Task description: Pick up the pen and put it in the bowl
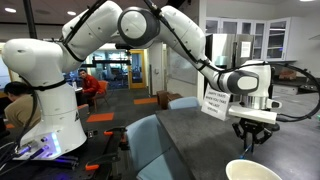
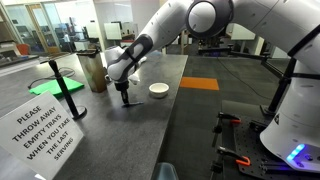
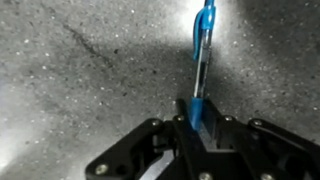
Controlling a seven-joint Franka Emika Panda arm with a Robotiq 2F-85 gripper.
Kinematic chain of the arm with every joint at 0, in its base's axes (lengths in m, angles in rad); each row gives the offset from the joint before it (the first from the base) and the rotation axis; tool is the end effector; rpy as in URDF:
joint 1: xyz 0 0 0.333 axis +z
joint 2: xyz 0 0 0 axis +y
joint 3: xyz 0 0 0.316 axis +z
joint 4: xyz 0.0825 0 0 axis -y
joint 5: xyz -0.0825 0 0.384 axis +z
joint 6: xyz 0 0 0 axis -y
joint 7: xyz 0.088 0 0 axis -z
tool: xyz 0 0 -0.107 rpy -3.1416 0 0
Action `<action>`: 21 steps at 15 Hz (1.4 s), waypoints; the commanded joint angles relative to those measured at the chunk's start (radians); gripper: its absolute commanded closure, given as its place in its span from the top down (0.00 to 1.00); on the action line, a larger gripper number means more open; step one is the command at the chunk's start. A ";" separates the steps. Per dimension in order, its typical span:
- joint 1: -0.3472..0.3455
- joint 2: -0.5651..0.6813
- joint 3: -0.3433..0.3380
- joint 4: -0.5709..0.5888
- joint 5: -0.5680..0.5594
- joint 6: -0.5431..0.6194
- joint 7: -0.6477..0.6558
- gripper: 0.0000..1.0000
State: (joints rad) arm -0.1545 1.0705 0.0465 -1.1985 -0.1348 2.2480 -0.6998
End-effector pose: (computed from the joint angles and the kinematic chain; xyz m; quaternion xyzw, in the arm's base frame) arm 0.7441 -0.0940 0.1203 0.9466 0.3208 -0.0214 0.0252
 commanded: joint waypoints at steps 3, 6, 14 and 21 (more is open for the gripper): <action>0.015 0.043 -0.007 0.083 -0.025 -0.068 0.028 0.08; 0.011 0.027 -0.004 0.078 -0.023 -0.076 0.026 0.00; -0.031 -0.082 -0.002 0.029 -0.009 -0.079 0.007 0.03; -0.167 -0.196 0.032 -0.124 0.053 -0.014 -0.100 0.03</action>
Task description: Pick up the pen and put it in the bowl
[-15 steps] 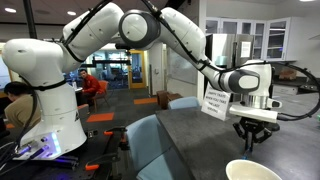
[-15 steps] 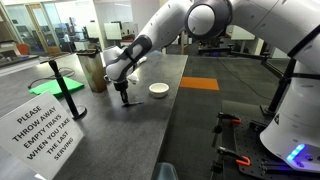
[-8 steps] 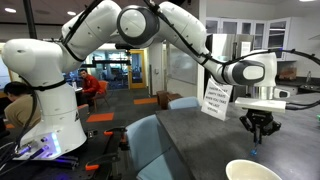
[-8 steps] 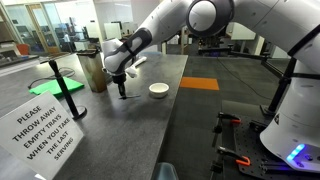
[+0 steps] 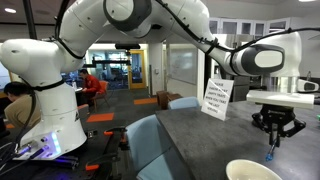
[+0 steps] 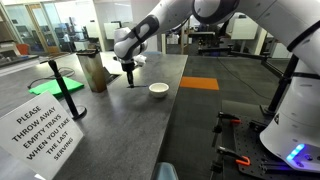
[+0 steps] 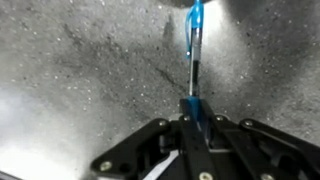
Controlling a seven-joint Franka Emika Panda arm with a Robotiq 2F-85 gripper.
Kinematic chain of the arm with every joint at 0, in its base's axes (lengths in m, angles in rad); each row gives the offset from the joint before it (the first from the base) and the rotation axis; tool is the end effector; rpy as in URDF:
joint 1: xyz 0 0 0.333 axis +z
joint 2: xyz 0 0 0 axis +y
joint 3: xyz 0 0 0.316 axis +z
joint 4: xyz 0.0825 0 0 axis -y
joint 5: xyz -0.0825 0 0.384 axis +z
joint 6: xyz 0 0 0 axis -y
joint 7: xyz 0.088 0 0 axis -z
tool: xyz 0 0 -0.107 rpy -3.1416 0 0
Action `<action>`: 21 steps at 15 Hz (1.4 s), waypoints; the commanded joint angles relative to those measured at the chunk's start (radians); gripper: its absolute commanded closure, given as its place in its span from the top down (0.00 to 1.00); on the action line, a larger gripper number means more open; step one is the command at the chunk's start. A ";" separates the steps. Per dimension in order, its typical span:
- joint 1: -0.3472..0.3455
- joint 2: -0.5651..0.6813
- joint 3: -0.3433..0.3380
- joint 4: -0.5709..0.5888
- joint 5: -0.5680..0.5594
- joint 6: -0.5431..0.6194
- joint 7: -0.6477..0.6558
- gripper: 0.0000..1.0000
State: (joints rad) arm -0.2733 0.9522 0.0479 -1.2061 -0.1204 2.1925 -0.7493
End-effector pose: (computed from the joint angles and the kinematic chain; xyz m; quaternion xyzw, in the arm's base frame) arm 0.7398 -0.1845 0.2015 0.9589 0.2817 0.0015 0.0350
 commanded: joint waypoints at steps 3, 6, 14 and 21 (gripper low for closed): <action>-0.098 -0.118 0.050 -0.187 0.080 0.072 -0.114 0.03; -0.127 -0.157 0.059 -0.263 0.117 0.103 -0.162 0.03; -0.157 -0.231 0.053 -0.432 0.143 0.212 -0.235 0.03; -0.187 -0.289 0.043 -0.507 0.150 0.223 -0.256 0.03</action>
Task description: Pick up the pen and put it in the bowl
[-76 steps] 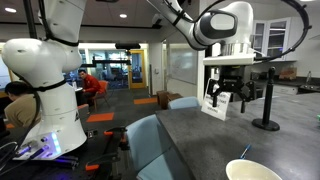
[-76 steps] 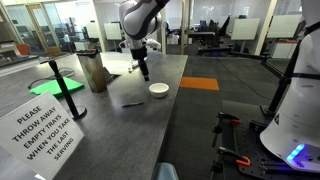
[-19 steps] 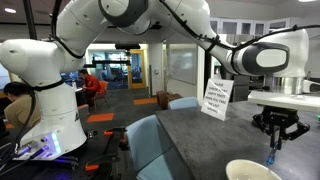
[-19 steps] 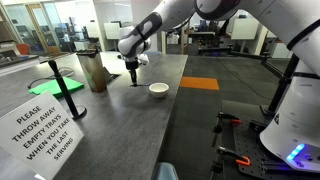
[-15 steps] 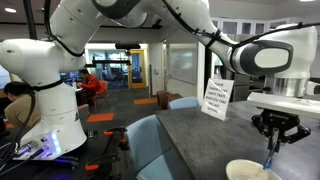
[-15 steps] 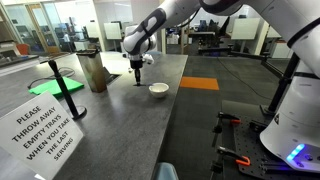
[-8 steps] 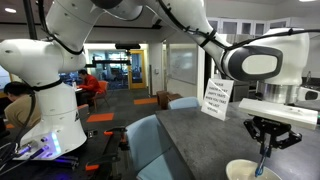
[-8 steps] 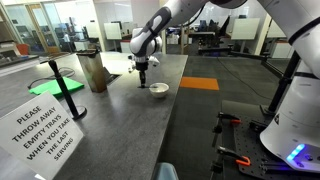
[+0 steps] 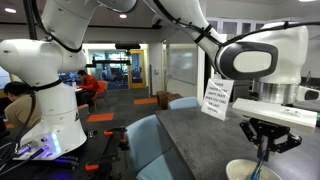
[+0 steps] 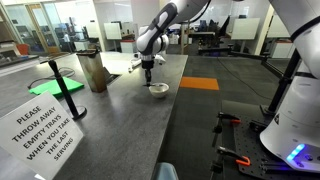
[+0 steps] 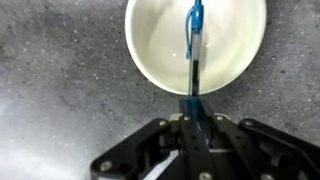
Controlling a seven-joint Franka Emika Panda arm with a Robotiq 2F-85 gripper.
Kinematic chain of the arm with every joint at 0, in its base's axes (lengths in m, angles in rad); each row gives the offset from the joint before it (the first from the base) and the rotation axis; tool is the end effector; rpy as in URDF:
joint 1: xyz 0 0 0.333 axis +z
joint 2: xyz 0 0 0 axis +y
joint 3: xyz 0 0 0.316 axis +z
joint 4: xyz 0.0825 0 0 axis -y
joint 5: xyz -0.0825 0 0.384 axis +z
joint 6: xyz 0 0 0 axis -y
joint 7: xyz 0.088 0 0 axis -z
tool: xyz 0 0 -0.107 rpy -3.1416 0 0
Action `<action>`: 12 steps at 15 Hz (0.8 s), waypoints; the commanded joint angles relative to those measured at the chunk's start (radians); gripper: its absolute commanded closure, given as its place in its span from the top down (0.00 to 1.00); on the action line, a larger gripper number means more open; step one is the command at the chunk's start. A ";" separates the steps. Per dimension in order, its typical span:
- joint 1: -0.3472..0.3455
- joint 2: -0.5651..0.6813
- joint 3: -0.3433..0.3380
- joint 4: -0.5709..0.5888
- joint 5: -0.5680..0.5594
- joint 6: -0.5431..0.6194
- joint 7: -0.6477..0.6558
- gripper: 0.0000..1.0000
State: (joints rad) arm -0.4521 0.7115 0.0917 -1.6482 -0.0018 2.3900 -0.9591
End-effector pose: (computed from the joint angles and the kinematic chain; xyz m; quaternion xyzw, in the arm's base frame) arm 0.6425 -0.2501 0.2015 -0.9582 -0.2843 -0.0309 0.0129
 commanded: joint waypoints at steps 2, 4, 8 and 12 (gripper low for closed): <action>-0.012 -0.057 -0.001 -0.078 0.041 0.023 -0.051 0.04; -0.008 -0.066 -0.006 -0.087 0.048 0.018 -0.051 0.39; 0.031 -0.093 -0.041 -0.100 0.019 0.003 0.010 0.67; 0.112 -0.152 -0.104 -0.111 -0.036 -0.079 0.155 0.98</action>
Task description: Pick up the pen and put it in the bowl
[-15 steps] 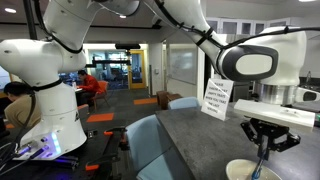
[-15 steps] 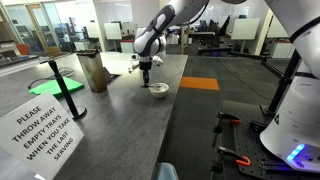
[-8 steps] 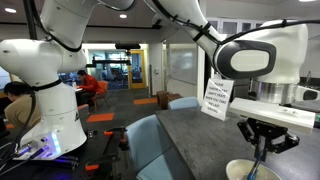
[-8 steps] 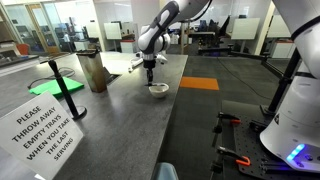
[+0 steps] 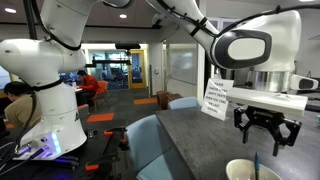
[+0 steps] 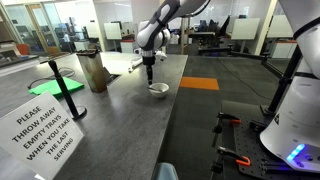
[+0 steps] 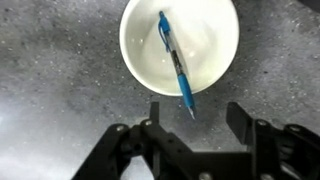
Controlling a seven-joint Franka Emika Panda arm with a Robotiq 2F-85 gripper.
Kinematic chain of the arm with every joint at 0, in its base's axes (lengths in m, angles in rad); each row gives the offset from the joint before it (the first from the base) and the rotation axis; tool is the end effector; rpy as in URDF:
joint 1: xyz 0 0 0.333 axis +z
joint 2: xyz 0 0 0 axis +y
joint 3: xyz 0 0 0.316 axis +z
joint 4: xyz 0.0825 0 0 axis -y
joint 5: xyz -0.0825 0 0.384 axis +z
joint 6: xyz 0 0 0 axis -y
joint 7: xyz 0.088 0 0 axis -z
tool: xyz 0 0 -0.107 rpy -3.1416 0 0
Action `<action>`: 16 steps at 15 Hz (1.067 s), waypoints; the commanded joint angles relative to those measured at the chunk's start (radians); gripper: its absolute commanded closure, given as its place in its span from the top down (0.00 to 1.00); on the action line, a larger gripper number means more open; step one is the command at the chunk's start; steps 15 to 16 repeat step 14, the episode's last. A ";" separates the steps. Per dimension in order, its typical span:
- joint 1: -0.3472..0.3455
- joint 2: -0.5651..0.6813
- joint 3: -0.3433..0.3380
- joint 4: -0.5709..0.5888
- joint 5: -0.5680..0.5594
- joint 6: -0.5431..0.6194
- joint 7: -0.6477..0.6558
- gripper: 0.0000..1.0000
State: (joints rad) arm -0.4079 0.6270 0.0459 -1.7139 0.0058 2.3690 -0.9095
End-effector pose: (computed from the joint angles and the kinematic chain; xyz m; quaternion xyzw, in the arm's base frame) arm 0.6314 -0.2423 0.2283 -0.9643 -0.2639 -0.0207 0.0039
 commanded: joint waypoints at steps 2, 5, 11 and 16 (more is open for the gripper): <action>0.122 -0.107 -0.087 -0.057 -0.089 -0.124 0.219 1.00; 0.190 -0.160 -0.117 -0.071 -0.135 -0.204 0.450 1.00; 0.259 -0.239 -0.141 -0.110 -0.204 -0.252 0.665 1.00; 0.268 -0.267 -0.139 -0.141 -0.233 -0.239 0.686 1.00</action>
